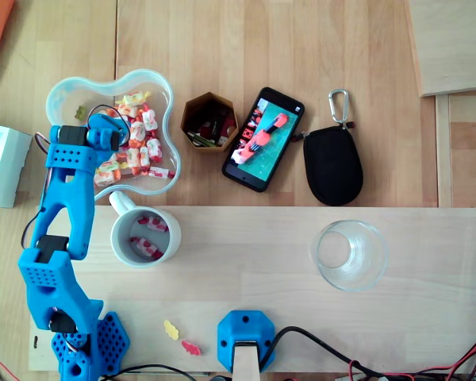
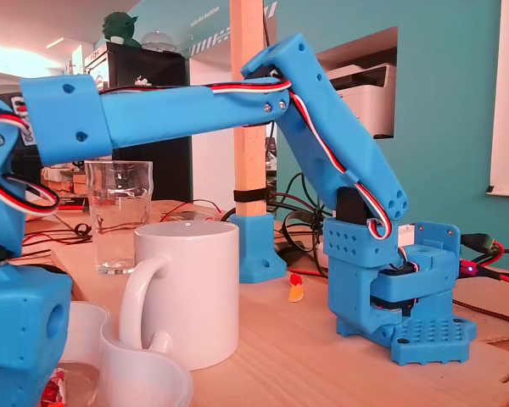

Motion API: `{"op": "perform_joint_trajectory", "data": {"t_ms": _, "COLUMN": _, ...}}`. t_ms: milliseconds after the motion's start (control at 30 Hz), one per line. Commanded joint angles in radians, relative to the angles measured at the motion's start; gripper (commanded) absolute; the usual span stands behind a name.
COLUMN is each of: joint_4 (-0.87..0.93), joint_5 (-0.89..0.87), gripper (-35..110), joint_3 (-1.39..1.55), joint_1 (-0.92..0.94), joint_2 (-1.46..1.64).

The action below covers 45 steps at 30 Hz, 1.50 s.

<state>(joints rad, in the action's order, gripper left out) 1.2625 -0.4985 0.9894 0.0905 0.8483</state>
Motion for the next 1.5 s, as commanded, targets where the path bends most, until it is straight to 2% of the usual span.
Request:
{"op": "perform_joint_trajectory", "data": {"t_ms": 0, "joint_4": -0.031, "joint_5": -0.011, "gripper": 25, "joint_3": -0.037, "joint_1": 0.0, "joint_2": 0.038}}
{"op": "perform_joint_trajectory", "data": {"t_ms": 200, "joint_4": -0.084, "joint_5": -0.011, "gripper": 25, "joint_3": -0.025, "joint_1": 0.0, "joint_2": 0.032}}
{"op": "perform_joint_trajectory", "data": {"t_ms": 1333, "joint_4": -0.081, "joint_5": 0.006, "gripper": 25, "joint_3": -0.017, "joint_1": 0.0, "joint_2": -0.009}}
{"op": "perform_joint_trajectory", "data": {"t_ms": 1467, "joint_4": -0.083, "joint_5": 0.008, "gripper": 20, "joint_3": -0.021, "joint_1": 0.0, "joint_2": -0.009}}
